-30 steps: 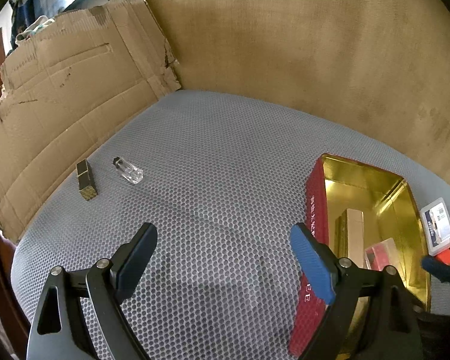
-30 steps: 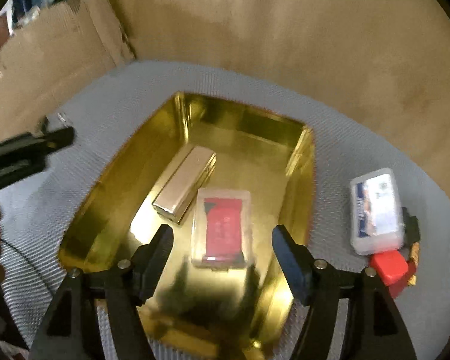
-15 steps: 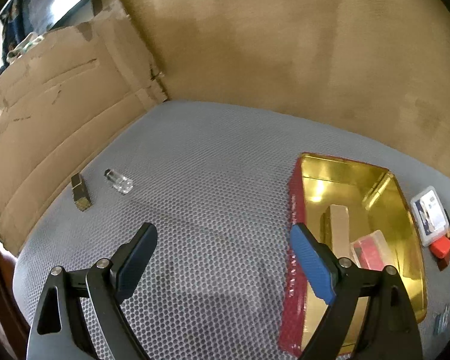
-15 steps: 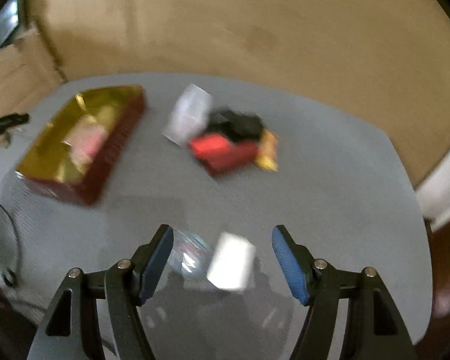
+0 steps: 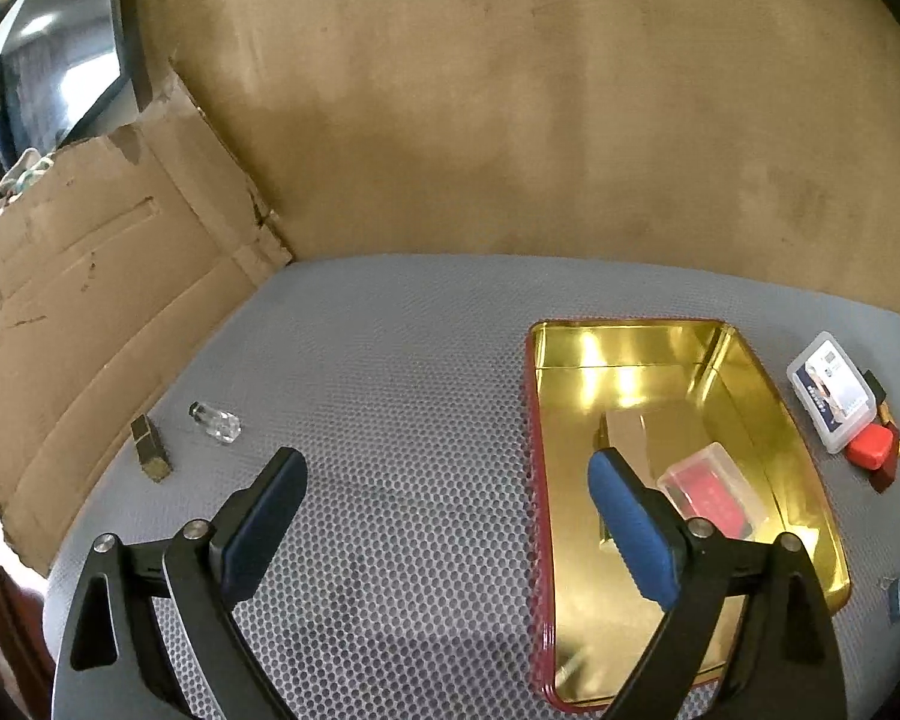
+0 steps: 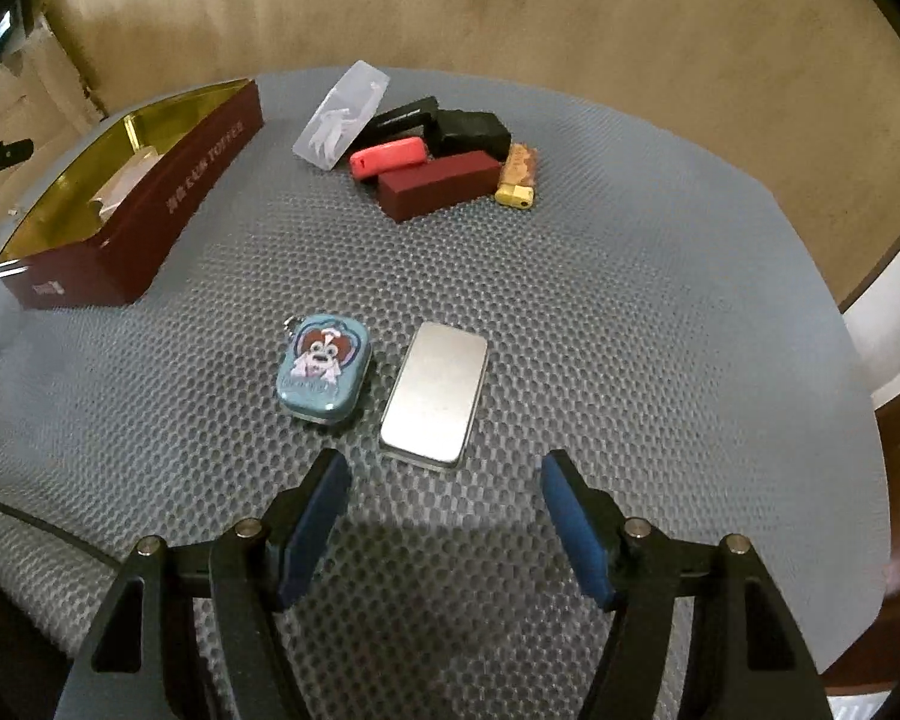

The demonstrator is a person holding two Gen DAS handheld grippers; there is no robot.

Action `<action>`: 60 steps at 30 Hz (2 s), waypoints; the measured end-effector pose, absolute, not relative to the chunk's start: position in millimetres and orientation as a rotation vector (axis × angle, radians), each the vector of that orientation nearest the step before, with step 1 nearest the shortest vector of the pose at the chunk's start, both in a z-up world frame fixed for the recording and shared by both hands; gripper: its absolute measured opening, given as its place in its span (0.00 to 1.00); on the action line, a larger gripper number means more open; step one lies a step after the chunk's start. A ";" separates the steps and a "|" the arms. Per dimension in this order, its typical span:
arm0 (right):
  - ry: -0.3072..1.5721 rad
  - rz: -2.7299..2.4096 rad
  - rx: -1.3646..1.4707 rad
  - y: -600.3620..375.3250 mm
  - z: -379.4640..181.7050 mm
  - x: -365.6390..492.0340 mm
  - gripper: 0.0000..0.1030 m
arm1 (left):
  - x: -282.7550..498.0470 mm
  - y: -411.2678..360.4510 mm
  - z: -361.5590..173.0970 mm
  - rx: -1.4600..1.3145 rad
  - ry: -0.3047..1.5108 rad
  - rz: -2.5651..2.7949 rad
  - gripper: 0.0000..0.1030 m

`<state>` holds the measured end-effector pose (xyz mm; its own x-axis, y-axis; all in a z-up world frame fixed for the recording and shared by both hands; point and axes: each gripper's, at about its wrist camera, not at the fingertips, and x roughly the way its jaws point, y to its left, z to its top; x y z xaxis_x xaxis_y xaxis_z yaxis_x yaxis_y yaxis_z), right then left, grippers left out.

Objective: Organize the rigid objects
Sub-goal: 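Grasp the plain silver metal tin with the right tool, then grasp the blue dog keychain tin with the left tool while right holds the silver tin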

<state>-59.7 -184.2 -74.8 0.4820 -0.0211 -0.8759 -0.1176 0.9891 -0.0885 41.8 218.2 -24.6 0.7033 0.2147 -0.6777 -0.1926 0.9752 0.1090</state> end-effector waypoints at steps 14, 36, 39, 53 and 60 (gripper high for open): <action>1.016 0.047 -0.059 -199.5 -84.4 -17.3 0.34 | 37.3 197.7 -26.7 0.069 0.760 0.177 0.91; 0.935 -0.025 -0.048 -259.9 -93.4 51.8 0.35 | -2.5 -54.1 -49.1 0.338 0.972 -0.441 0.87; 0.935 -0.024 -0.027 -262.3 -94.1 58.8 0.36 | 1.2 -66.8 -58.9 0.314 1.068 -0.495 0.85; 0.934 0.026 -0.007 -277.7 -99.6 79.4 0.34 | 20.7 -102.5 -101.0 0.320 1.266 -0.396 0.74; 0.932 0.027 -0.010 -279.3 -102.8 78.7 0.35 | 22.5 -102.2 -102.9 0.289 1.258 -0.397 0.54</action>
